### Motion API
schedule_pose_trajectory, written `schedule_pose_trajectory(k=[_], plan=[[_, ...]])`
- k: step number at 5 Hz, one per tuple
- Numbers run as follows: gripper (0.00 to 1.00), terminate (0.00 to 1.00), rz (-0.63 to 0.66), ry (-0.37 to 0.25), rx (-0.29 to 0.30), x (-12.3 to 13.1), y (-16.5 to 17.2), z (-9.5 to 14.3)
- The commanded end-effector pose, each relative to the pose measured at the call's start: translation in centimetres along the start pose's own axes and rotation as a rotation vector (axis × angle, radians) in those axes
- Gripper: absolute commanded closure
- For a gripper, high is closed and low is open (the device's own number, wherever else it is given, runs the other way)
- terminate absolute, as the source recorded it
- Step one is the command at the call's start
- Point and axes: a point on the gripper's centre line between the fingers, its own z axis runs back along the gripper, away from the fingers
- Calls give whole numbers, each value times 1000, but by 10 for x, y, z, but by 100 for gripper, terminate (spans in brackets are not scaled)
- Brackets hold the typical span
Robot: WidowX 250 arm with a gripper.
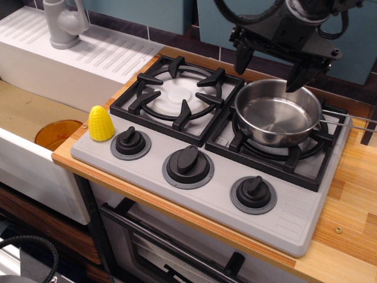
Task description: End effector reaching pot or pan
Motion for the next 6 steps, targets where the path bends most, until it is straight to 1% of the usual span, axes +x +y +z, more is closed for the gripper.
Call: schedule_pose_trajectory(k=[1, 2, 4, 5, 6], plan=[[0, 0, -5, -78, -33, 8, 10, -5], [0, 0, -15, -92, -38, 6, 13, -10], [0, 0, -12, -111, -62, 5, 4, -26], [0, 0, -30, -103, -52, 2, 2, -39], [0, 0, -39, -146, -55, -13, -2, -61]])
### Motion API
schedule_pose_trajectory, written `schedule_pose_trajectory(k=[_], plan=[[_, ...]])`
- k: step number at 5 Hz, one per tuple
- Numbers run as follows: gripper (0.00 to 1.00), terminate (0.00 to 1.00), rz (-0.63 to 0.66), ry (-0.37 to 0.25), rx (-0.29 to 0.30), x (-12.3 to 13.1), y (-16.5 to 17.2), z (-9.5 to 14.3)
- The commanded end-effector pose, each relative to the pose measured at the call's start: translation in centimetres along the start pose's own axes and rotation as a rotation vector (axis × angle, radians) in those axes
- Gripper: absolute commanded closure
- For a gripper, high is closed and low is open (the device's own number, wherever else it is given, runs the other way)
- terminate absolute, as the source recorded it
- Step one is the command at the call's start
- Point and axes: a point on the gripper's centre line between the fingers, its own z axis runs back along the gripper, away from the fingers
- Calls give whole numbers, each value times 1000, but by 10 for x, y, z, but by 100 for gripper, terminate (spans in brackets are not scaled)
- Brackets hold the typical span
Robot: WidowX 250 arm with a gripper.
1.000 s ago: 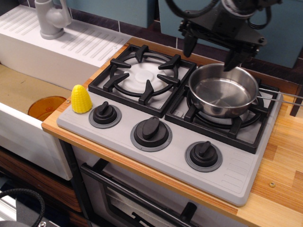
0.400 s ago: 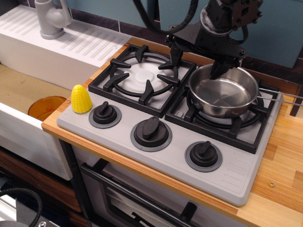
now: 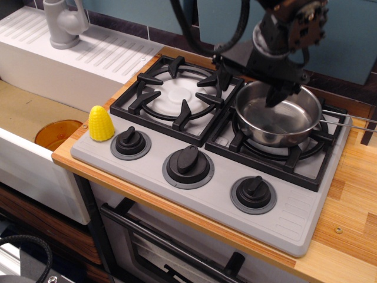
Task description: End effector reaching pot or pan
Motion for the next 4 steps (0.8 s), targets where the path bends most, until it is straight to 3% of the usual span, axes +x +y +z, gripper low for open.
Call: schedule_pose_trajectory(k=[1, 3, 4], plan=[[0, 0, 13, -66, -9, -8, -4, -9], [0, 0, 19, -65, -19, -9, -6, -8], [0, 100, 19, -65, -19, -9, -6, -8]])
